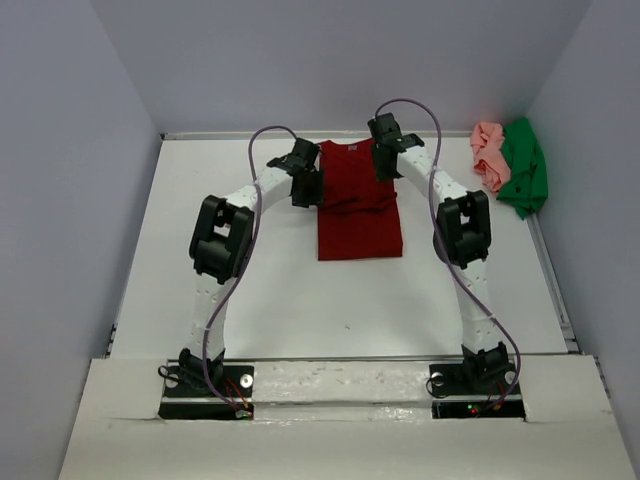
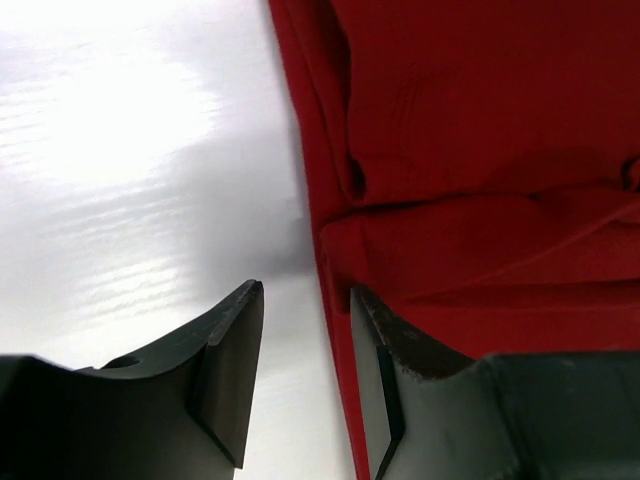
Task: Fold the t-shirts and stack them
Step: Fold the tshirt
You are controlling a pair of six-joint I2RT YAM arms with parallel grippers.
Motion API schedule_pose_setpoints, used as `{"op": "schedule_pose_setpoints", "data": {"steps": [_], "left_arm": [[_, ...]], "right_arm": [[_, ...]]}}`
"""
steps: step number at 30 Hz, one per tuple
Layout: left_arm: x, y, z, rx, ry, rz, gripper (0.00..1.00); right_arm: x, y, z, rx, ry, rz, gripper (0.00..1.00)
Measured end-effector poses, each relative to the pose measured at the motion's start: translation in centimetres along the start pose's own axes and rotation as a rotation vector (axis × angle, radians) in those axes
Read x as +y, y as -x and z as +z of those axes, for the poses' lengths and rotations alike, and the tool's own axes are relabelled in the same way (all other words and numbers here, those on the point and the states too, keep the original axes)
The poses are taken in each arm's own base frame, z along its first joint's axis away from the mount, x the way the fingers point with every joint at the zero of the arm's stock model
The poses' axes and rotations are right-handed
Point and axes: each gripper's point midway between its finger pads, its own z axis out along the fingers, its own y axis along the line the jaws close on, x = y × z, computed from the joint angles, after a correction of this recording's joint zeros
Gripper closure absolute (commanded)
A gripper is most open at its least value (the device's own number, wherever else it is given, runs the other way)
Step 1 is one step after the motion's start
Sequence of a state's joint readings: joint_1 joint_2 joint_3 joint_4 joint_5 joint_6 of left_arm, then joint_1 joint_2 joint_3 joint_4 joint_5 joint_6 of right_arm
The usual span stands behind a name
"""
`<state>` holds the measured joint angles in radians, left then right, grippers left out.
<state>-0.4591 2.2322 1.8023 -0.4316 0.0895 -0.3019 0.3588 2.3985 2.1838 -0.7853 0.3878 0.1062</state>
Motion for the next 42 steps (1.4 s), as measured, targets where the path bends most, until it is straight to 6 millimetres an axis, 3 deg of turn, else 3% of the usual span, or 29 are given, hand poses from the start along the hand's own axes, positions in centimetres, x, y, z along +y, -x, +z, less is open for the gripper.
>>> {"op": "schedule_pose_setpoints", "data": {"steps": [4,7,10,12,14,15,16,18,20,21,22,26,30,36,42], "left_arm": [[0.7,0.7,-2.1,-0.054,0.054,-0.004,0.49],[0.9,2.9,-5.0,-0.147,0.095,-0.012,0.49],[0.5,5.4,-8.2,-0.253,0.105,-0.014,0.51],[-0.1,6.6,-10.1,-0.301,0.087,-0.017,0.58],[-0.7,7.2,-11.3,-0.325,0.064,-0.016,0.71],[-1.1,7.2,-11.5,-0.326,0.049,-0.011,0.91],[-1.7,7.1,-11.6,-0.325,0.033,-0.006,0.98],[-3.1,6.3,-11.1,-0.311,-0.009,0.002,1.0],[-4.4,4.0,-9.9,-0.256,-0.048,0.023,1.0],[-5.1,2.9,-9.4,-0.229,-0.063,0.035,1.0],[-5.5,1.9,-8.7,-0.201,-0.071,0.042,1.0],[-7.5,-1.5,-6.3,-0.104,-0.117,0.064,1.0],[-8.2,-3.4,-4.4,-0.049,-0.126,0.074,1.0],[-8.6,-3.5,-2.4,-0.023,-0.123,0.072,1.0],[-8.9,-2.9,-2.0,-0.026,-0.124,0.069,1.0]], "right_arm": [[-0.7,3.3,-1.3,-0.083,0.005,-0.001,0.5],[-1.1,5.5,-2.1,-0.147,0.007,0.007,0.5],[-1.3,5.4,-2.3,-0.147,0.007,0.005,0.54],[-1.4,4.8,-2.5,-0.132,0.009,0.0,0.63],[-1.7,3.0,-3.2,-0.095,0.011,-0.001,0.7],[-1.8,2.4,-3.5,-0.08,0.014,0.002,0.74],[-2.0,1.6,-4.1,-0.065,0.019,0.003,0.83],[-2.4,0.5,-5.0,-0.054,0.023,0.013,0.85],[-2.8,-0.7,-5.8,-0.033,0.023,0.023,0.89],[-2.9,-1.2,-6.2,-0.023,0.025,0.025,0.98],[-2.9,-1.6,-6.4,-0.019,0.03,0.029,1.0],[-2.6,-2.8,-7.0,0.003,0.058,0.047,1.0],[-1.8,-3.7,-7.0,0.022,0.1,0.058,1.0],[-0.5,-3.7,-7.2,0.024,0.148,0.069,1.0],[0.4,-4.1,-6.8,0.04,0.171,0.071,1.0]]}}
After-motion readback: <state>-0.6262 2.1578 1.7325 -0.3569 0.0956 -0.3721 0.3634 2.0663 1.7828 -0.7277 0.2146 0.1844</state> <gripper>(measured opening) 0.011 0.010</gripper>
